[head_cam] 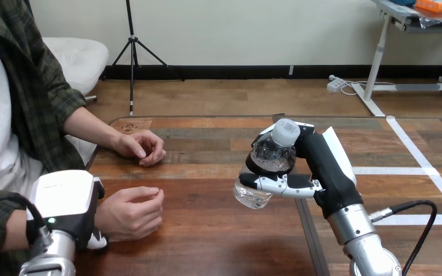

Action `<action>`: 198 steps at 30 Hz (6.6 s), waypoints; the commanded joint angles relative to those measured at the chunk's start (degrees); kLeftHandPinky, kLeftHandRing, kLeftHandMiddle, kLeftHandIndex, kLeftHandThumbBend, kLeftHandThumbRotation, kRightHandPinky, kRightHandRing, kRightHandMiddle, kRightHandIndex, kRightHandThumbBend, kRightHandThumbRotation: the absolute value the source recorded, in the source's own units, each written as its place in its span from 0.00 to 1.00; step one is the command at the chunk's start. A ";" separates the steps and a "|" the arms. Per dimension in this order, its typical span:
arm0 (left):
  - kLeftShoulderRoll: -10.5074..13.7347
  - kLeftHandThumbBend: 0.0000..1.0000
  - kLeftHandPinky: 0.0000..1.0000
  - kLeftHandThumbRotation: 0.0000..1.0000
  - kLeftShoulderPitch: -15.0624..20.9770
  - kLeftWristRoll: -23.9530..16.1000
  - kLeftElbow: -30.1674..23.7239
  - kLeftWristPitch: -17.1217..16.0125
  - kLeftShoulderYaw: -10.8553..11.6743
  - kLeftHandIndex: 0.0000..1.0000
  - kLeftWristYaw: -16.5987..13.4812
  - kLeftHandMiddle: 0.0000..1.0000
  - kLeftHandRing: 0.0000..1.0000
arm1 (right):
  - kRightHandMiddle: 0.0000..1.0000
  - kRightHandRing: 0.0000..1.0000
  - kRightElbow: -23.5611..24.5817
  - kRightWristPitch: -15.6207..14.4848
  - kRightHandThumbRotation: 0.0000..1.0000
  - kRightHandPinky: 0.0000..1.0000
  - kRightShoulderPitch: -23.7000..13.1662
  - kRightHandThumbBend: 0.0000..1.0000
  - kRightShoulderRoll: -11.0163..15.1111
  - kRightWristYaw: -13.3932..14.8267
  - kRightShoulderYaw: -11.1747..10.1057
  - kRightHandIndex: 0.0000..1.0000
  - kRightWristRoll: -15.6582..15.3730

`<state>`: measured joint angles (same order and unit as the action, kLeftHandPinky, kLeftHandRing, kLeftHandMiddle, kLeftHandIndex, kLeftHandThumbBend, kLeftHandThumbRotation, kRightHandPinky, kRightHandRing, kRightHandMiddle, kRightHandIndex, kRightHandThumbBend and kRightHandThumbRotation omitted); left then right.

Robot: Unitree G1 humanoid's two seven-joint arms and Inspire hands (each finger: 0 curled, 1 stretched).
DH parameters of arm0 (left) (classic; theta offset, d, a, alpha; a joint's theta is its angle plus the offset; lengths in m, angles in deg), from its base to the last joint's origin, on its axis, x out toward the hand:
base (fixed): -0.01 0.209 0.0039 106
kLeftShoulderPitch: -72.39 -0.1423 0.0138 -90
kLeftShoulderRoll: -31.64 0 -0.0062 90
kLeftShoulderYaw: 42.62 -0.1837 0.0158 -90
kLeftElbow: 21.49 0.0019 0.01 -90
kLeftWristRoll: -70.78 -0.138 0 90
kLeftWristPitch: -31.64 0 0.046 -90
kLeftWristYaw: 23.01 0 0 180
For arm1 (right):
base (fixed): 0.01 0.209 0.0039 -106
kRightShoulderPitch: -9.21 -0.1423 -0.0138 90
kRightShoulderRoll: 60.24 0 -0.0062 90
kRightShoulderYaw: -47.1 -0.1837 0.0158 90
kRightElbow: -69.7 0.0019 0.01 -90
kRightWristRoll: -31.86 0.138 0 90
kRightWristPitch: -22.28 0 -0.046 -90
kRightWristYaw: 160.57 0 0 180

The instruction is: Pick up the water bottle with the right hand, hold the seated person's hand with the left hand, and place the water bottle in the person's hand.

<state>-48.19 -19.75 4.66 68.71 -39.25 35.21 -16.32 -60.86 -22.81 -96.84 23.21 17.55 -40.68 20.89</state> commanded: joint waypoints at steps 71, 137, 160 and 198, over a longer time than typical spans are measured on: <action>0.02 0.77 0.50 0.00 0.40 -4.94 1.65 11.92 -7.41 0.67 17.03 0.62 0.57 | 0.44 0.39 4.06 -0.98 0.00 0.35 -5.02 0.73 1.85 -1.25 -0.88 0.45 2.87; -0.83 0.80 0.35 0.00 -3.73 14.06 8.50 -0.49 -2.39 0.50 -12.39 0.47 0.41 | 0.44 0.39 6.13 -2.72 0.00 0.35 -4.88 0.73 1.89 -2.24 -0.83 0.46 3.32; -2.51 0.80 0.33 0.00 -3.77 20.59 15.37 -15.43 -1.77 0.48 -28.68 0.46 0.40 | 0.44 0.40 6.31 -3.03 0.00 0.36 -4.86 0.72 1.83 -2.39 -0.91 0.46 3.37; -6.95 0.75 0.29 0.00 -1.54 22.31 21.11 -34.06 -4.34 0.45 -45.59 0.41 0.35 | 0.44 0.40 6.73 -3.39 0.00 0.35 -4.92 0.73 1.55 -2.37 -0.95 0.46 3.70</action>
<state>-51.62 -22.71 26.04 89.55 -68.96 34.36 -61.17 -58.03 -26.85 -96.85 25.13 14.59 -40.74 23.18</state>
